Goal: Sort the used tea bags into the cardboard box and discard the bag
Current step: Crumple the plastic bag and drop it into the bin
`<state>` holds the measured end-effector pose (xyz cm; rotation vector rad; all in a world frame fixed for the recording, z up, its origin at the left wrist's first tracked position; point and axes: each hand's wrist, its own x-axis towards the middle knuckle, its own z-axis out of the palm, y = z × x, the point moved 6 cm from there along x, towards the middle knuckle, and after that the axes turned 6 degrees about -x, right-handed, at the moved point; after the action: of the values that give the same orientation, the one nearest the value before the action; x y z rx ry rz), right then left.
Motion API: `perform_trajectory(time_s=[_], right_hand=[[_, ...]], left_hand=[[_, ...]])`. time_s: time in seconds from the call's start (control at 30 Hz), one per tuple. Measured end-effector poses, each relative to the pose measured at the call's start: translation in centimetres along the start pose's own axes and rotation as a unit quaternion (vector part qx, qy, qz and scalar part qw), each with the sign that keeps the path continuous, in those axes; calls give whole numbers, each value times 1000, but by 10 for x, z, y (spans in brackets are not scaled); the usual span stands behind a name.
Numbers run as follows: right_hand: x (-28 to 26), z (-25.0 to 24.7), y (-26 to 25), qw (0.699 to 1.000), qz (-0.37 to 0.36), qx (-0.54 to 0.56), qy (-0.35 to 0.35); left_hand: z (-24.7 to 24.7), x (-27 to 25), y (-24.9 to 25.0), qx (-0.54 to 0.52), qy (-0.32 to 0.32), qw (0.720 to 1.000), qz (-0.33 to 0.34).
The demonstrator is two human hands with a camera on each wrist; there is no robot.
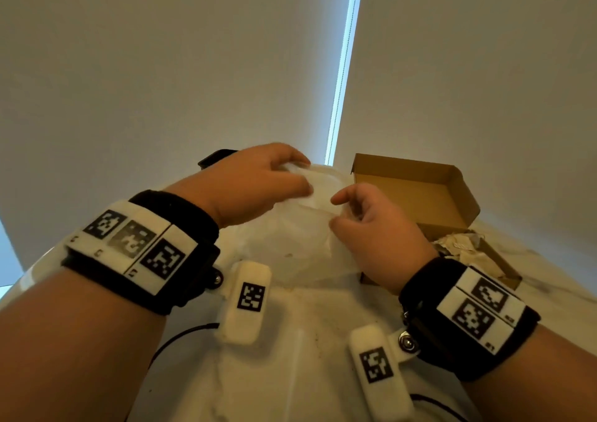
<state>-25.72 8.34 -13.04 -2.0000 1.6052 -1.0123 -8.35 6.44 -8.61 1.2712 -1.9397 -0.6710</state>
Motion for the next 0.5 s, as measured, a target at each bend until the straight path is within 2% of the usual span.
perform_trajectory(time_s=[0.07, 0.13, 0.33, 0.37, 0.4, 0.43, 0.5], right_hand=[[4, -5, 7, 999, 8, 27, 27], [6, -6, 12, 997, 23, 59, 45], [8, -11, 22, 975, 40, 193, 107], [9, -9, 26, 961, 62, 245, 109], [9, -5, 30, 936, 97, 324, 102], [10, 1, 33, 897, 134, 412, 83], [10, 16, 29, 815, 175, 552, 2]], left_hand=[[11, -4, 3, 76, -85, 993, 5], [21, -4, 0, 147, -123, 981, -6], [52, -1, -1, 283, -110, 953, 0], [55, -2, 1, 293, -102, 951, 9], [59, -2, 4, 292, -95, 951, 17], [61, -2, 7, 281, -89, 955, 24], [63, -1, 13, 233, -70, 969, 52]])
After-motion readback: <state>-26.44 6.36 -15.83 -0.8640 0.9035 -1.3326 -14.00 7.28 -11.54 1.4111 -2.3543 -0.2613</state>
